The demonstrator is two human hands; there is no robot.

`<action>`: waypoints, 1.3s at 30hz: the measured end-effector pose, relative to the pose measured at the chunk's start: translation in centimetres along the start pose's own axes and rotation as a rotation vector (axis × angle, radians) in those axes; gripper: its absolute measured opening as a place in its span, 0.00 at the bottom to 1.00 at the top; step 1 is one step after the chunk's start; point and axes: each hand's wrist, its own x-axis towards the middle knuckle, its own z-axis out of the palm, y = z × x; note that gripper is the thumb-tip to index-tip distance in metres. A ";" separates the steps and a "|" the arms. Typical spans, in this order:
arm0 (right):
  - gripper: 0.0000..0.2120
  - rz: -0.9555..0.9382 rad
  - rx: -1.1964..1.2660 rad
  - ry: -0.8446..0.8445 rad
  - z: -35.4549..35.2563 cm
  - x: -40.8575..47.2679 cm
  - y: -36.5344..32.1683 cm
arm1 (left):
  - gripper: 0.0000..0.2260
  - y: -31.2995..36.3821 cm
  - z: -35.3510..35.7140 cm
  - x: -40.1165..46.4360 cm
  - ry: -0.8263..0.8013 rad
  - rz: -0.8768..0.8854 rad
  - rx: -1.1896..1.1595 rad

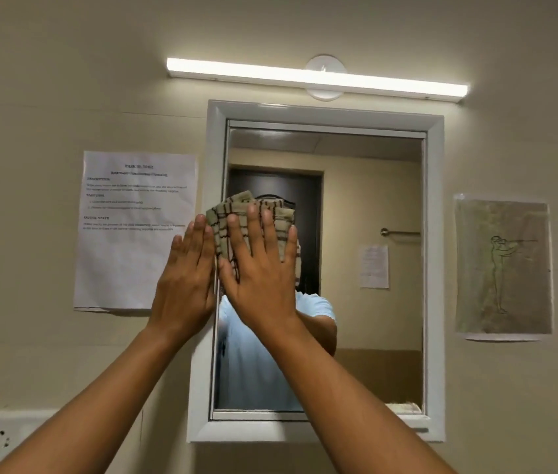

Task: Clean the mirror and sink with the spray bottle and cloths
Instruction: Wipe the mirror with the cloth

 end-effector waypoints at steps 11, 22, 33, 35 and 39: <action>0.33 -0.055 -0.094 -0.041 -2.6 -3.5 10.0 | 0.36 1.2 0.4 -2.1 -0.054 -0.011 0.146; 0.33 0.296 -0.122 0.035 -5.1 -4.4 17.6 | 0.31 2.2 0.5 -2.7 -0.047 -0.046 0.127; 0.33 0.528 -0.068 0.036 -2.5 -9.5 11.2 | 0.33 1.6 0.2 -4.0 -0.130 -0.024 0.103; 0.33 0.519 -0.050 0.039 -2.3 -8.4 9.9 | 0.33 1.7 0.1 -4.3 -0.142 -0.028 0.088; 0.32 0.411 -0.020 0.029 -2.0 -4.7 6.6 | 0.33 1.6 0.1 -4.7 -0.145 -0.020 0.055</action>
